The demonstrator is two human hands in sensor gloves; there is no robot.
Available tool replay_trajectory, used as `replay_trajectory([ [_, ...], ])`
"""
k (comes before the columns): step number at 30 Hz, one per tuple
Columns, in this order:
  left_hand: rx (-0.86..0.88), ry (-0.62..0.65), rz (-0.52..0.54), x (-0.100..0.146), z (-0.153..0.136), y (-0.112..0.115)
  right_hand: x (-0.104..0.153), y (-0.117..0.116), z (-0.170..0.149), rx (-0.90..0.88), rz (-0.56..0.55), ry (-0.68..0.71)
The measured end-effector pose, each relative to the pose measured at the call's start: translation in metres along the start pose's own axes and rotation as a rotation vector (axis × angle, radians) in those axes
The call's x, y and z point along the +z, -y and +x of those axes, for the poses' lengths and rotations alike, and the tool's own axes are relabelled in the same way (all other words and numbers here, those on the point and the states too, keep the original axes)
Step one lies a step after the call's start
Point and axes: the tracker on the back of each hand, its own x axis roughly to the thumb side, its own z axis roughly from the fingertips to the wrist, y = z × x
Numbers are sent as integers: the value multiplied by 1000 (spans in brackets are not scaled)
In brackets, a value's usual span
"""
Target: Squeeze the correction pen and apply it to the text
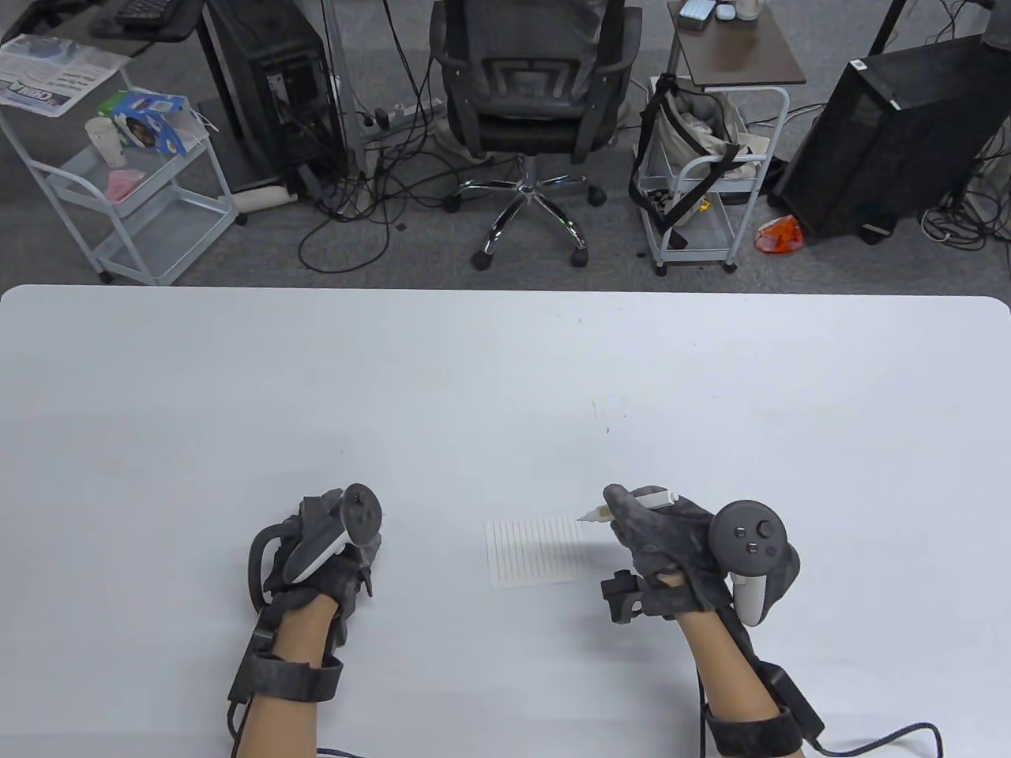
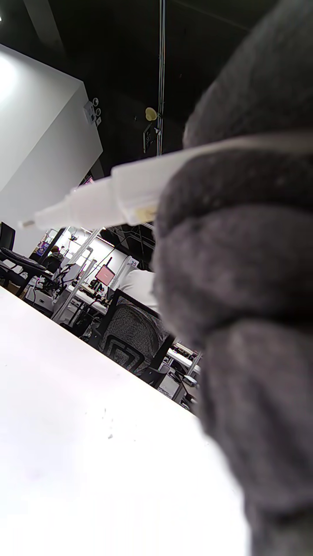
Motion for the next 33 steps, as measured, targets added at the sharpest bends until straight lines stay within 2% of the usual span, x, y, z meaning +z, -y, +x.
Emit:
replay_trajectory([
  [7, -130, 0, 8, 1, 19, -2, 0, -4, -1, 13, 10, -4],
  [15, -96, 24, 13, 3, 18, -3, 1, -4, -1, 18, 14, -6],
  [18, -83, 59, 66, 8, 18, -6, 0, -4, -2, 15, 13, -3],
  [22, -26, 90, 230, 20, 22, -13, 1, -3, -1, 10, 13, 4],
  [27, 70, 182, 299, 36, 33, -31, 2, -2, 0, -32, 6, 21],
  [33, 207, 349, 355, 59, 54, -41, 4, -5, 4, -53, 15, 51],
])
